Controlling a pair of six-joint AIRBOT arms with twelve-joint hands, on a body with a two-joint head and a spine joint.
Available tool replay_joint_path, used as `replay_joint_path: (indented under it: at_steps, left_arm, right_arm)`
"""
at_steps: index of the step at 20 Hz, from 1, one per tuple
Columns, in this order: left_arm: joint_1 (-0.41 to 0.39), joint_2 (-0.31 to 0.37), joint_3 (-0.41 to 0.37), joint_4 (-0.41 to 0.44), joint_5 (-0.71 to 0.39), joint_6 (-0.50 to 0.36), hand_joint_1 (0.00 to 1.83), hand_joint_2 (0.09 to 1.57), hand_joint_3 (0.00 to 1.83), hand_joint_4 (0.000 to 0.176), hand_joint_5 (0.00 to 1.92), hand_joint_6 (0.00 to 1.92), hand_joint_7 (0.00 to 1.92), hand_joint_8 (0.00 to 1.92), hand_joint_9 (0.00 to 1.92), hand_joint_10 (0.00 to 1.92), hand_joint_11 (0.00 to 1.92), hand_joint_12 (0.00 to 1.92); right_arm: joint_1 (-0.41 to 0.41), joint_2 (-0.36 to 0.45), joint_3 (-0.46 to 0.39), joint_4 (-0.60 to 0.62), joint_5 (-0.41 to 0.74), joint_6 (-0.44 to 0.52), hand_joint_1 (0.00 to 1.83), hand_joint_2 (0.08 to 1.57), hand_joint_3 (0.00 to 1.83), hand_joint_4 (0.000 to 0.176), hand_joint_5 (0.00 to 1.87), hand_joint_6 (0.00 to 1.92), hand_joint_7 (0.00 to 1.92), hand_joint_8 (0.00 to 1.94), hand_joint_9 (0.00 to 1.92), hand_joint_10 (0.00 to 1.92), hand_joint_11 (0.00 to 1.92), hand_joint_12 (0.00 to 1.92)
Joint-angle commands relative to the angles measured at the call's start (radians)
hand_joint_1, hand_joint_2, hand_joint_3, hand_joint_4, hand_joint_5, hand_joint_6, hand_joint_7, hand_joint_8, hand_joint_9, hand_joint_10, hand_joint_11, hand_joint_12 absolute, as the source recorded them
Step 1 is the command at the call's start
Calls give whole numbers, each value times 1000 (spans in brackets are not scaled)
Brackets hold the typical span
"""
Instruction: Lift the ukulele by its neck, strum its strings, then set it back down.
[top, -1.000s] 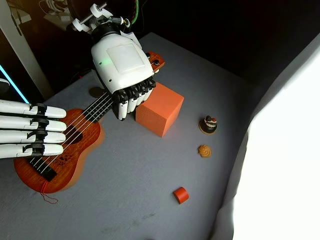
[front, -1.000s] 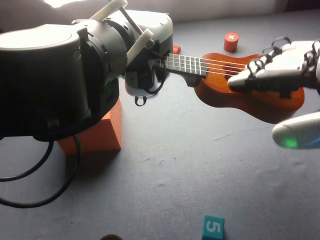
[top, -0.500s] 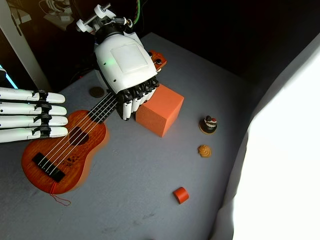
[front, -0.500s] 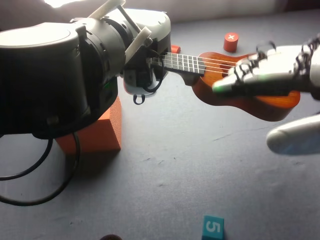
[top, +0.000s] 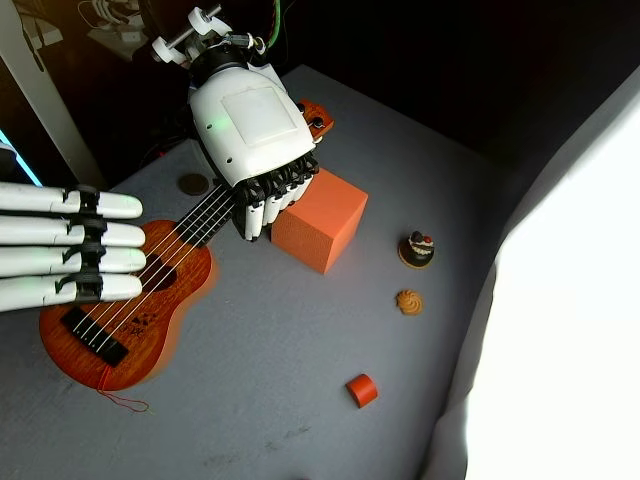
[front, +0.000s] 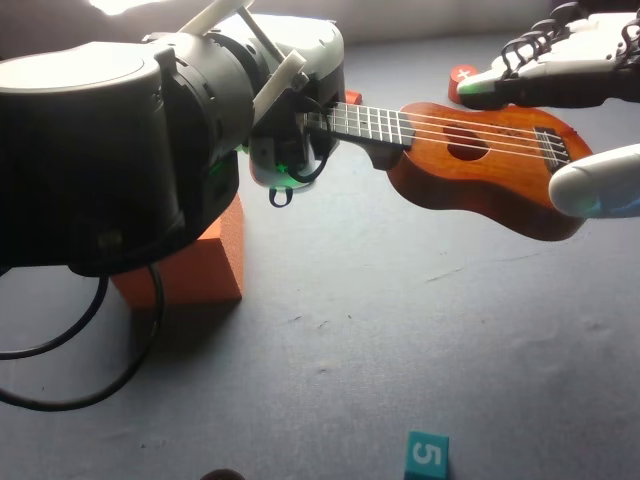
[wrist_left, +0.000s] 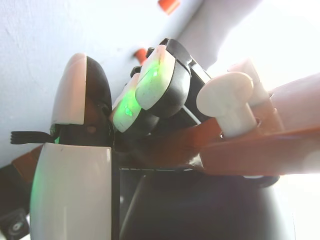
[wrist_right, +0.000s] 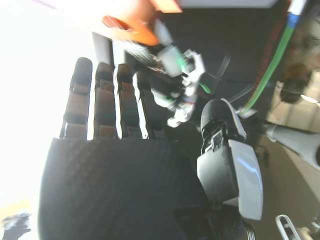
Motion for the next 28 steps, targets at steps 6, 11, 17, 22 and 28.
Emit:
replay_joint_path:
  at_steps: [6,11,17,22,28]
  left_arm:
    - [38,-13,-13,145,36,-96,1408,1212,0,43,1155,1921,1319,1921,1447,1921,1451,1921]
    - [105,-22,-44,257,99,-240,1417,1226,3,60,1195,1921,1326,1921,1445,1921,1434,1921]
    - [184,-65,-53,379,157,-384,1429,1232,3,77,1162,1921,1287,1921,1424,1921,1439,1921]
    - [253,-112,-42,474,220,-479,1415,1233,4,84,1255,1921,1373,1921,1476,1921,1484,1921]
    - [320,-163,-9,556,234,-538,1461,1226,0,108,1199,1921,1317,1921,1439,1921,1451,1921]
  right_arm:
    - [-38,-4,4,46,32,-14,0,1276,0,0,174,15,194,7,145,10,0,482]
    - [-2,-2,3,46,76,-13,0,1280,1,0,152,4,162,1,132,6,0,343]
    - [21,5,6,50,32,-31,0,1290,2,0,142,4,148,2,136,6,0,166]
    - [19,4,40,323,-26,-271,0,1283,0,0,165,11,171,2,154,11,0,436]
    - [13,3,40,337,-16,-294,0,1286,1,0,151,14,167,7,100,5,0,125]
